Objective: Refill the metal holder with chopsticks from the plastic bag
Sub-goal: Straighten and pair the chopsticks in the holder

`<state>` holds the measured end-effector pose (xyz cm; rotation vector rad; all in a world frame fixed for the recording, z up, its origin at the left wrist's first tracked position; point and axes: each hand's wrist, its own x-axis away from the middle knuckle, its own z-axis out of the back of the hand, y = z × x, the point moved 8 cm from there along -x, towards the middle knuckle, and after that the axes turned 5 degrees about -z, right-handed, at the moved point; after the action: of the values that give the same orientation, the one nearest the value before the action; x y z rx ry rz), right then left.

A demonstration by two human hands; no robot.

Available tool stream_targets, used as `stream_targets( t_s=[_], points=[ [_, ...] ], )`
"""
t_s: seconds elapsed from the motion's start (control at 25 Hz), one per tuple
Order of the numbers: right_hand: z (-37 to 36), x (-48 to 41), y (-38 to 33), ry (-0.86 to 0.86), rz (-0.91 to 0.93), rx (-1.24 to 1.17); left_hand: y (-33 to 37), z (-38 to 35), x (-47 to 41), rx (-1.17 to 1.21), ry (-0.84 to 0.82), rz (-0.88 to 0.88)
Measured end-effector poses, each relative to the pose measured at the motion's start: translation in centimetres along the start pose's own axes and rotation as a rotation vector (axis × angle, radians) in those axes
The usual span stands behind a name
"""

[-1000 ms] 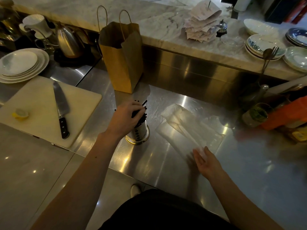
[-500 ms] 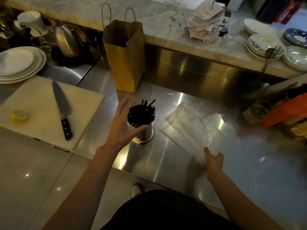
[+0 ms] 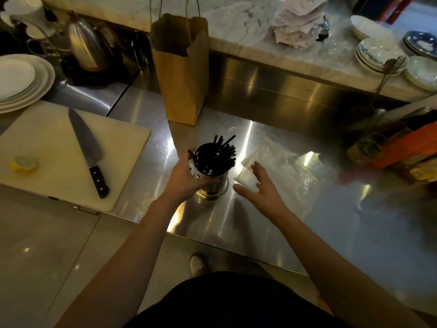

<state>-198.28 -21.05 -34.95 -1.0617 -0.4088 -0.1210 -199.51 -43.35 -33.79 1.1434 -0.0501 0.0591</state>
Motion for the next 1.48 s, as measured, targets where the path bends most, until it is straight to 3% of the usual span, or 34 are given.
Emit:
stream_targets(
  t_s=[0.52,0.76,1.0,1.28,1.48],
  points=[
    [0.0,-1.3,-3.5,-0.356,0.158,-0.066,1.9,-6.2,-0.4,-0.204,-0.299,-0.032],
    [0.6,-2.2,-3.2,-0.405,0.16,-0.039,2.3,-7.3,-1.3,-0.292,-0.305,-0.05],
    [0.9,-3.3,-3.0,-0.276,0.108,-0.08,3.2,-8.0,-2.2,-0.025,-0.427,-0.018],
    [1.0,-4.0,-4.0,-0.08,-0.007,-0.168,2.2,-6.7,-5.2,0.044,-0.432,-0.009],
    [1.8,-3.2,-4.4,0.098,-0.01,-0.134,4.3,-5.4,-5.5,0.053,-0.403,-0.218]
  ],
)
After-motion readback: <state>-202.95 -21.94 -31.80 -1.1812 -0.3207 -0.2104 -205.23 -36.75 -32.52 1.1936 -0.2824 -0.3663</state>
